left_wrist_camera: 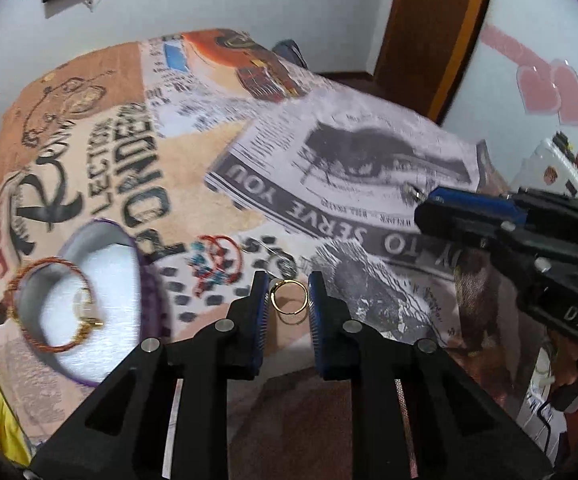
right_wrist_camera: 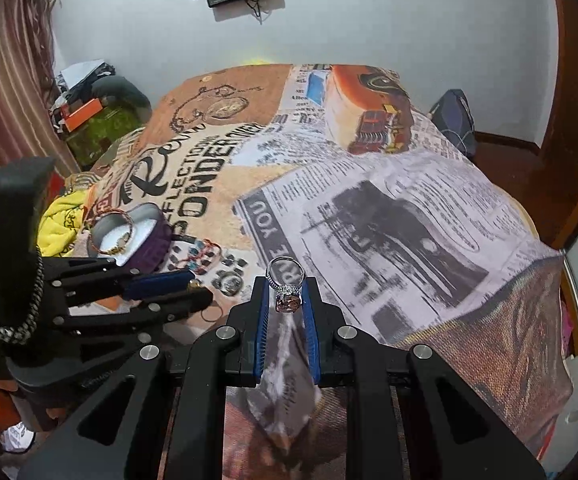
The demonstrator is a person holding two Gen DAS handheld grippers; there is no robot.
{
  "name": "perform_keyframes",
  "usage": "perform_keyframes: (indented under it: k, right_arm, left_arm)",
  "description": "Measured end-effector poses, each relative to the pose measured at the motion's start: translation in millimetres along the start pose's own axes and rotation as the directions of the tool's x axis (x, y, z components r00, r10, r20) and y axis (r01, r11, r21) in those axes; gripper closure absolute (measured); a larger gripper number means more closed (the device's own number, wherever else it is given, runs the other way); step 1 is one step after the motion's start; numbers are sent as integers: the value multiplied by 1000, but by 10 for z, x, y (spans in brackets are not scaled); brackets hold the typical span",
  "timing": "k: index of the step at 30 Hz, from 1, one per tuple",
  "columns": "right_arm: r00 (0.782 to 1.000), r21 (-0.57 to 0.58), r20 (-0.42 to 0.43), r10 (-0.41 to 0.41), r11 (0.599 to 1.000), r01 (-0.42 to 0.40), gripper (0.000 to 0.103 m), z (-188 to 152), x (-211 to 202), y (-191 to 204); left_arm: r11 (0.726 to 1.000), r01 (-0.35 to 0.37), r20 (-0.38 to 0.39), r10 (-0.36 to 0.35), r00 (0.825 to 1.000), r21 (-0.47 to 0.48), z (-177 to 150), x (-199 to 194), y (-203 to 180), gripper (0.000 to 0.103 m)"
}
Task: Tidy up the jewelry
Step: 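Carry the gold ring with left gripper while right gripper carries the silver ring to the tin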
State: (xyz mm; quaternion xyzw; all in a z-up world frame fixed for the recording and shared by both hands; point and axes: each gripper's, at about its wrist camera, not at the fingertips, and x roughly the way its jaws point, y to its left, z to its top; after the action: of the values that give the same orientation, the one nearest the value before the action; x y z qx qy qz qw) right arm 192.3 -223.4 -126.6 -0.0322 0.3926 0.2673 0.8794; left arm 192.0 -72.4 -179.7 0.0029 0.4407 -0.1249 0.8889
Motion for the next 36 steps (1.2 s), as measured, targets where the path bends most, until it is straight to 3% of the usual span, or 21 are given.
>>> perform_keyframes:
  k: [7, 20, 27, 36]
  right_arm:
    - [999, -41, 40, 24, 999, -22, 88, 145, -52, 232]
    - [994, -130, 83, 74, 990, -63, 88, 370, -36, 726]
    - [990, -156, 86, 114, 983, -100, 88, 435, 63, 962]
    - [988, -149, 26, 153, 978, -148, 88, 448, 381, 1134]
  left_arm:
    - [998, -20, 95, 26, 995, -60, 59, -412, 225, 85]
    - [986, -86, 226, 117, 967, -142, 43, -1011, 675, 84]
    - [978, -100, 234, 142, 962, -181, -55, -1138, 923, 84]
    - [978, -89, 169, 121, 978, -189, -229, -917, 1066, 85]
